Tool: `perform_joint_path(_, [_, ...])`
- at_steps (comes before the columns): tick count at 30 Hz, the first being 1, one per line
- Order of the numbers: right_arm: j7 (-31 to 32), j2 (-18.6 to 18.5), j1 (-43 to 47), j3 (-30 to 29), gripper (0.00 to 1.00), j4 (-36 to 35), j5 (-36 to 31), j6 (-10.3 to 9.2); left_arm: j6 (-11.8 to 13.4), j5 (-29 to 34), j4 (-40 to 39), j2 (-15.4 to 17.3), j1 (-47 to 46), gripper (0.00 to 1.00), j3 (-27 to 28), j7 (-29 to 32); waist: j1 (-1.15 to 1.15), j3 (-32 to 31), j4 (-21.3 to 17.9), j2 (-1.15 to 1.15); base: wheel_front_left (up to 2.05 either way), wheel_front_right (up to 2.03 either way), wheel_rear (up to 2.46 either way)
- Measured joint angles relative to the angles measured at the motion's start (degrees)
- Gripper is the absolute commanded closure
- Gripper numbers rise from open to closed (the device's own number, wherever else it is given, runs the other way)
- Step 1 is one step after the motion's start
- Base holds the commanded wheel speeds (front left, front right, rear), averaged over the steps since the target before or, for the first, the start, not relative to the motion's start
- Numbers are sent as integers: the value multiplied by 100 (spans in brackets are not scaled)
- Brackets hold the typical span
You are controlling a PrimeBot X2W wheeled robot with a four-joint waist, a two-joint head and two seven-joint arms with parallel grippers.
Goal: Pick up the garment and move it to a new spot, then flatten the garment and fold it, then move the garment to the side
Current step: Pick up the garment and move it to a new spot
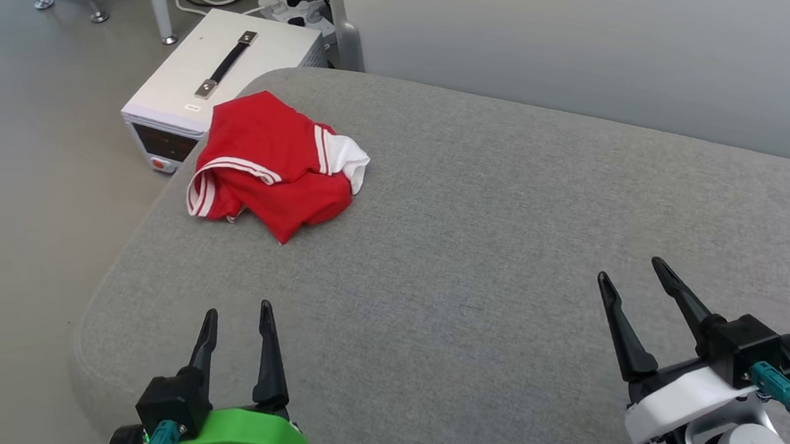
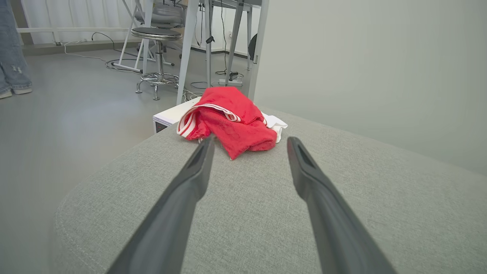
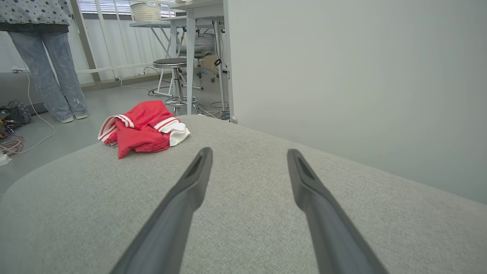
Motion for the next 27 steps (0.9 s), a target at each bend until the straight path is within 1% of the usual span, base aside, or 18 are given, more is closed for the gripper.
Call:
perform_joint_path(5, [0,3,-1,27,0,2,0,0,0,-2,-19,0,2,0,-35,0,0,23,212,0,0,0,0])
perform_joint_path(11, [0,3,-4,42,0,13,0,0,1,-2,-18,-1,2,0,-99,0,0,106,293,0,0,0,0])
perform_joint_path(21, [0,4,-12,73,0,9,-9,0,8,-4,-32,-1,3,0,-36,0,0,165,173,0,0,0,0])
perform_joint_path(27, [-1,4,-146,97,0,-205,-110,0,-27,-89,63,-1,-112,0,90,0,0,395,34,0,0,0,0])
